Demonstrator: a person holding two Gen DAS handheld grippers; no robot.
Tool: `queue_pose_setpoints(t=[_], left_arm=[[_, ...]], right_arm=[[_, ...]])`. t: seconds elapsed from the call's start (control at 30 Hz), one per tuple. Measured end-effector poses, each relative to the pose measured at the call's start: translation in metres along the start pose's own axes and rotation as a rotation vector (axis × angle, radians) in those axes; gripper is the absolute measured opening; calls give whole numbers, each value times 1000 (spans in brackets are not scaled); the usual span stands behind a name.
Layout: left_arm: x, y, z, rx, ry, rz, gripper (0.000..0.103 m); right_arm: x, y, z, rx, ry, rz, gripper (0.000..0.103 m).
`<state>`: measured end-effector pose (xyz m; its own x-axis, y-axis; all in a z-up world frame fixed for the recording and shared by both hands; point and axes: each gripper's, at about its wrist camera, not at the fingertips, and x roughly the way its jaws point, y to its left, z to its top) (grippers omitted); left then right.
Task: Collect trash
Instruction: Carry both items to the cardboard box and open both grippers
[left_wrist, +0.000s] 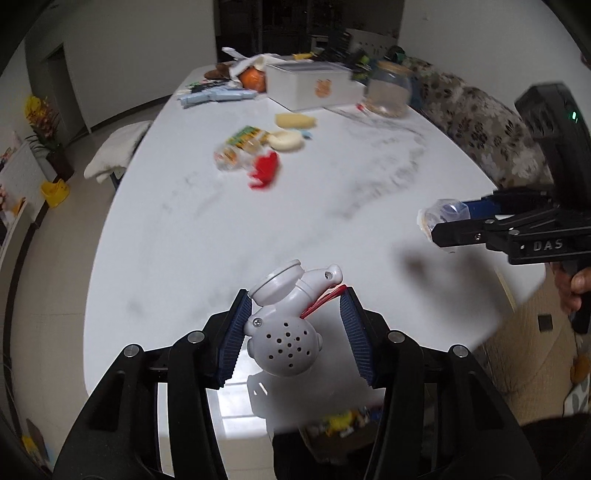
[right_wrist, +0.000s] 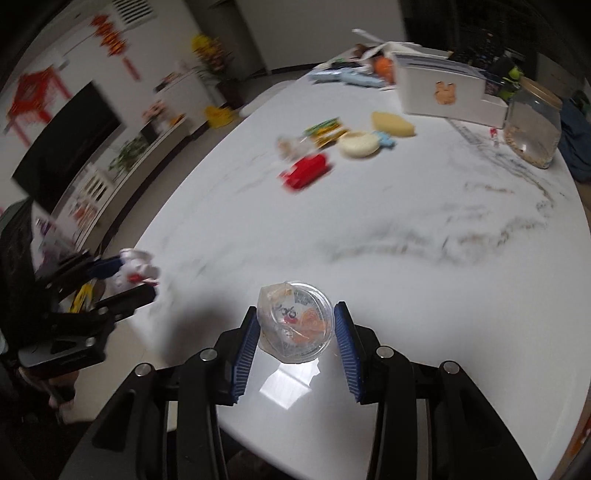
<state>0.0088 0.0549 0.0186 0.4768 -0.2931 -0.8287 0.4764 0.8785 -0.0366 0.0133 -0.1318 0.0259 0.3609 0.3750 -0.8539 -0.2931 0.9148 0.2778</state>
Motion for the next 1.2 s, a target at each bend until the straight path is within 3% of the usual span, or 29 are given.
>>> queue_pose_setpoints(t=[0.13,0.3,0.33,0.37,0.4,0.47,0.6,0.77,0.9,1.2], left_arm=[[-12,-40,-48,41,70,-48,50],[1,-75,-96,100,197,-89,51],[5,-79,-100,112,215,-91,53],[11,-84,-107,124,245,-91,67],[14,-87,-109,126,254,-84,76],[19,-92,-113,133,273,-99,78],[22,-94,-113,131,295,-95,78],[19,-82,-99,101,263,-77,78],[14,-58,-77,52,214,-55,78],[19,31,-22,-52,135,62,78]], right_arm=[[-20,16,-67,-49,91,39,41],[-11,14,-130,-54,213,45,41],[-6,14,-137,-56,231,43,42],[-1,13,-146,-62,251,38,43],[5,11,-152,-63,265,31,55],[12,8,-165,-55,274,27,64],[14,-1,-171,-16,284,34,64],[-3,-9,-139,-6,201,34,64],[-8,-15,-84,-14,103,9,68],[85,-24,87,177,-23,-65,69]])
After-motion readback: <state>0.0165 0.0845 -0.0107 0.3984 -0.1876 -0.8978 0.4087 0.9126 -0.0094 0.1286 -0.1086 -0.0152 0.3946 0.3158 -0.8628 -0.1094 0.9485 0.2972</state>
